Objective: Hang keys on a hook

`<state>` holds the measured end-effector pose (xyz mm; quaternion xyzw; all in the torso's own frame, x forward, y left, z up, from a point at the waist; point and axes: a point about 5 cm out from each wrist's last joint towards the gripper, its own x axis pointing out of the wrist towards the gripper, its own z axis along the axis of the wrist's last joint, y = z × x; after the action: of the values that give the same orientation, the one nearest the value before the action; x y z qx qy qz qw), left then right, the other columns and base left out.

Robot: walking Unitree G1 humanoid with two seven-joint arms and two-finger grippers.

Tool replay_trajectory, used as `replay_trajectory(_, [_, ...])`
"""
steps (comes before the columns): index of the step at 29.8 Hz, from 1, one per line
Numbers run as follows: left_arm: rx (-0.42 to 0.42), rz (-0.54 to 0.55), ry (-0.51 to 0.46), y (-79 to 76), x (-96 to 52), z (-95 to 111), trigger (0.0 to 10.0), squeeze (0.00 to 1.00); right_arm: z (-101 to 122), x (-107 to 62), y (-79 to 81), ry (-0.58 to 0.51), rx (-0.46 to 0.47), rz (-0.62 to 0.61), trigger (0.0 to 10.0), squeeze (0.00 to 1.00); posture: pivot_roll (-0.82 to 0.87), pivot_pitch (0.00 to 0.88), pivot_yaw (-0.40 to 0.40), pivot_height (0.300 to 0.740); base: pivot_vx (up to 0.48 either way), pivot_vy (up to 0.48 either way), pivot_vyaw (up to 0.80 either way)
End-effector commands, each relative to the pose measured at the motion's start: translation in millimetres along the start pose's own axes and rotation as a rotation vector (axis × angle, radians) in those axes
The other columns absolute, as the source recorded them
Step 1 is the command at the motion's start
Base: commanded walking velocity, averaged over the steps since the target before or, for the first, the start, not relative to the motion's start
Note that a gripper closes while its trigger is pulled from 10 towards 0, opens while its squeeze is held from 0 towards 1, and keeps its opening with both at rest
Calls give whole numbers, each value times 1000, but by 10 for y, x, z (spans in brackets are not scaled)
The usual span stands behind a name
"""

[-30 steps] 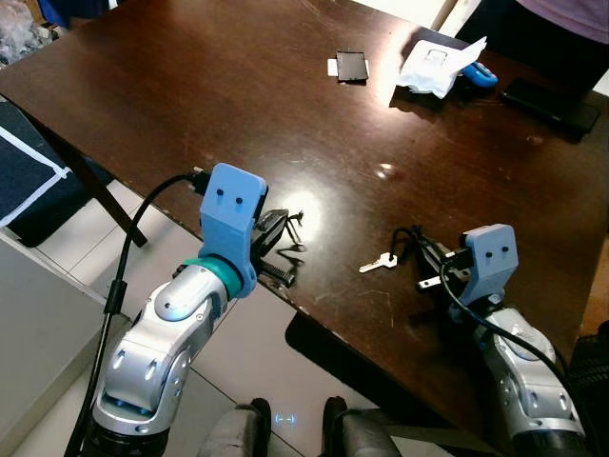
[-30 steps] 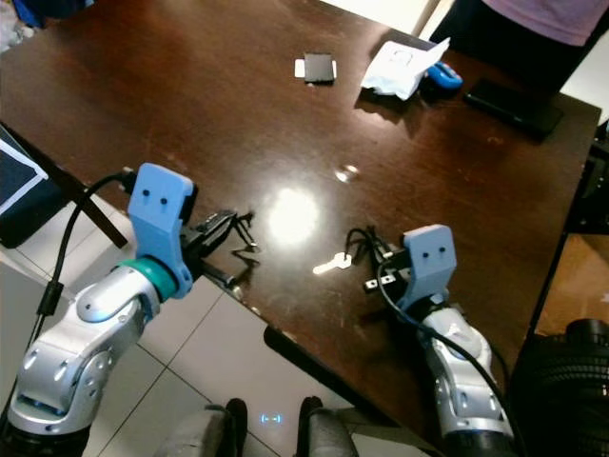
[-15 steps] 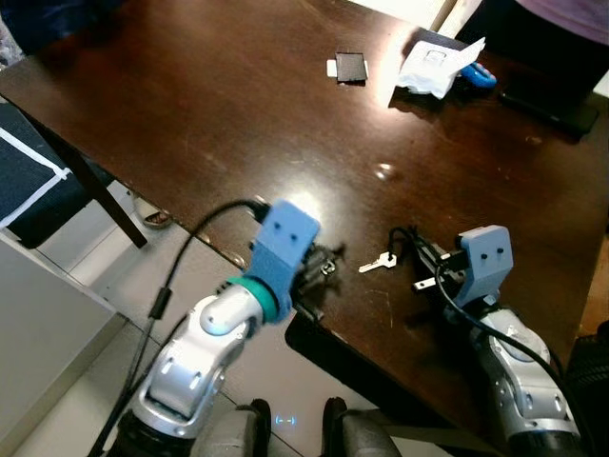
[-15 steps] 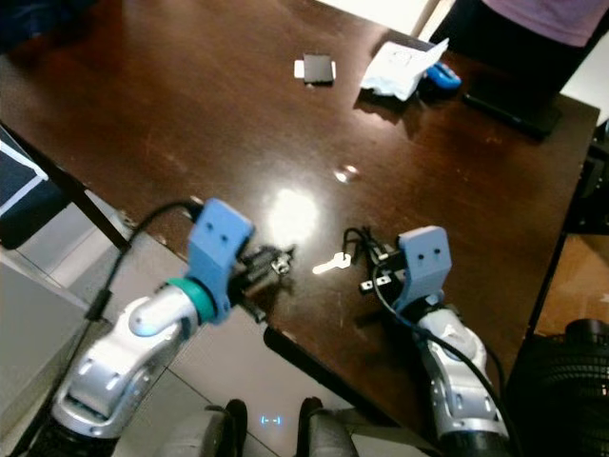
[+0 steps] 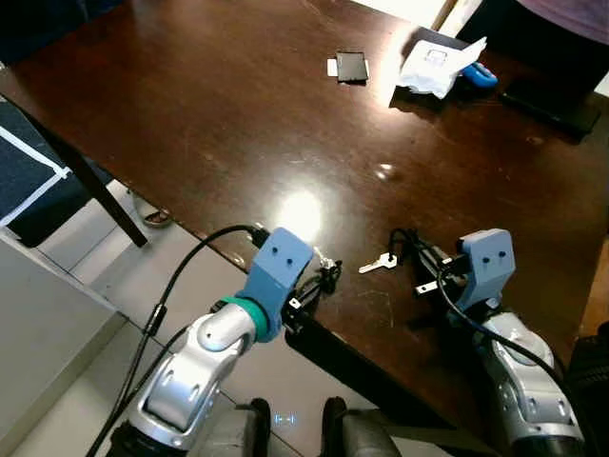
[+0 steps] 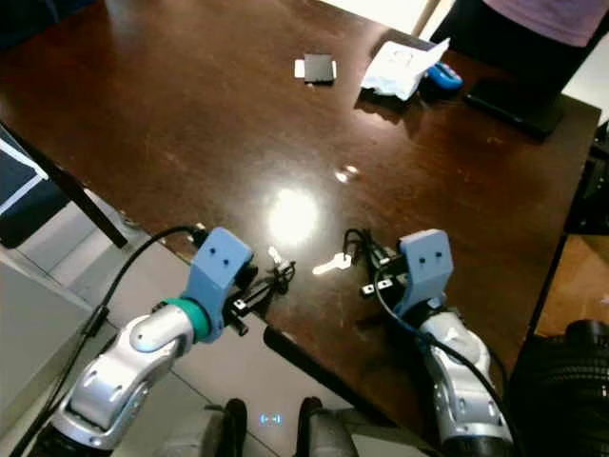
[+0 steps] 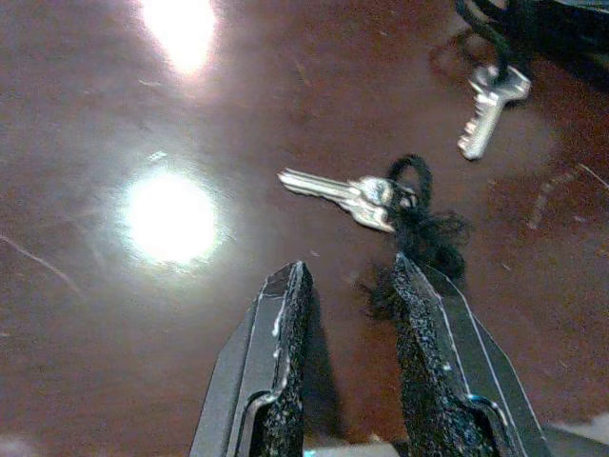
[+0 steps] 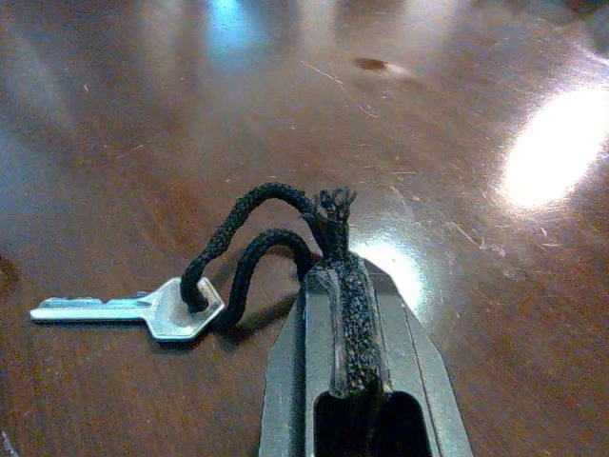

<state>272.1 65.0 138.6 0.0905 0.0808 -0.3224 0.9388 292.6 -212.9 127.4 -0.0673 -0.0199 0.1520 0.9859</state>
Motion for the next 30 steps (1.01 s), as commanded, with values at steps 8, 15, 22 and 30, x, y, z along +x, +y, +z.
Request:
replay_trajectory(8, [-241, -63, -91, -4, -34, 264, 10000, 0, -214, -51, 47, 103, 30, 16, 10000, 0, 15, 225, 93, 740, 0, 0, 0])
replay_trajectory(15, [-354, -117, -276, 52, -119, 728, 10000, 0, -227, -63, 53, 105, 32, 16, 10000, 0, 18, 225, 93, 740, 0, 0, 0])
replay_trajectory(22, [-145, -122, -205, 20, -183, 568, 10000, 0, -230, -65, 75, 102, 37, 15, 10000, 0, 22, 223, 103, 740, 0, 0, 0])
replay_trajectory(30, [188, -117, -87, -142, -120, 327, 10000, 0, -248, -69, 64, 112, 38, 14, 10000, 0, 22, 223, 95, 740, 0, 0, 0])
